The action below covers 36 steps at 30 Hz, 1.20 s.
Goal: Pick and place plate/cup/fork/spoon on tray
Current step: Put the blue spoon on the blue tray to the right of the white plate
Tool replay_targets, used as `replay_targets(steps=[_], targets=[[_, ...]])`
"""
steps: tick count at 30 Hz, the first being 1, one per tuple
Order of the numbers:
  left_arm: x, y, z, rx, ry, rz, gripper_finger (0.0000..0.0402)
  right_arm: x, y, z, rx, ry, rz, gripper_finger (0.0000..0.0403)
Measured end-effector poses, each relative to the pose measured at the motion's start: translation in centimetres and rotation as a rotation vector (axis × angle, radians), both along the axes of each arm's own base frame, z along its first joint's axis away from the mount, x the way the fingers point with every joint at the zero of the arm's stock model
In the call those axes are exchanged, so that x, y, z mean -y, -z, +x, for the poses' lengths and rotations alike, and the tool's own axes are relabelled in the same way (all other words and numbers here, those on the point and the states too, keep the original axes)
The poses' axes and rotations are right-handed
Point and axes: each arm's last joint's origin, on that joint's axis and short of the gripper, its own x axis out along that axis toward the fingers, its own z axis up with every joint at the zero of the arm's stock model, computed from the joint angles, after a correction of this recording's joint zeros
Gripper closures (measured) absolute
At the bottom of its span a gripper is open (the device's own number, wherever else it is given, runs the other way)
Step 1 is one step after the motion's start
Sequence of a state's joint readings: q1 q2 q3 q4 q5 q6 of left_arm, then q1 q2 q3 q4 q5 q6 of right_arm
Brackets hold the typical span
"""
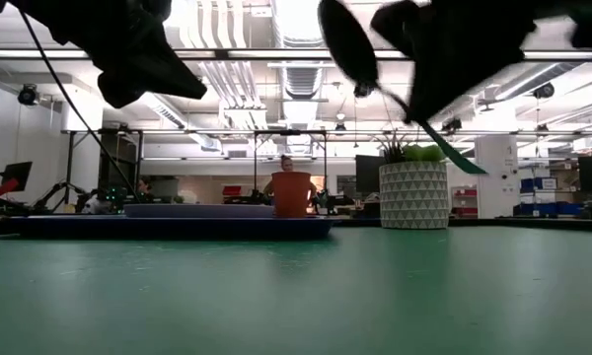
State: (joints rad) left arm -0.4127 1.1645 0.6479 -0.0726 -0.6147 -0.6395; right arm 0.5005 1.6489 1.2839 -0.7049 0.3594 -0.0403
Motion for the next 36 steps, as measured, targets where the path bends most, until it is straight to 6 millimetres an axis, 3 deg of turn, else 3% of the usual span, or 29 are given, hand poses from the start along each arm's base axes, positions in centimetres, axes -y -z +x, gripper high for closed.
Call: replay_targets(steps=[5,19,23,29,36], targets=[[0.1,-0.5,0.3,0.045,0.009,0.020,0.0402,1.6,-0.9,-0.9,0.262,0.078,0.066,0.0394],[0.5,-3.8,1.3,0.339,0.072,0.143,0.0402,7.7,-2.3,-4.5,1.287,0.248,0.192,0.0394],[0.6,-4.2,1.6,0.392,0.066,0.151,0.0402,8.5,-2.2,-4.9,1.391,0.267,0.189,0.0394],[1.2,-3.8,3.1,0.455,0.070,0.273,0.0402,9.4,-2.1,-4.7,1.377,0.284,0.136,0.0394],[1.5,-4.8,4.1,0.560,0.053,0.349,0.0402,9.7,-2.3,-4.7,1.384,0.297,0.118,0.0394]])
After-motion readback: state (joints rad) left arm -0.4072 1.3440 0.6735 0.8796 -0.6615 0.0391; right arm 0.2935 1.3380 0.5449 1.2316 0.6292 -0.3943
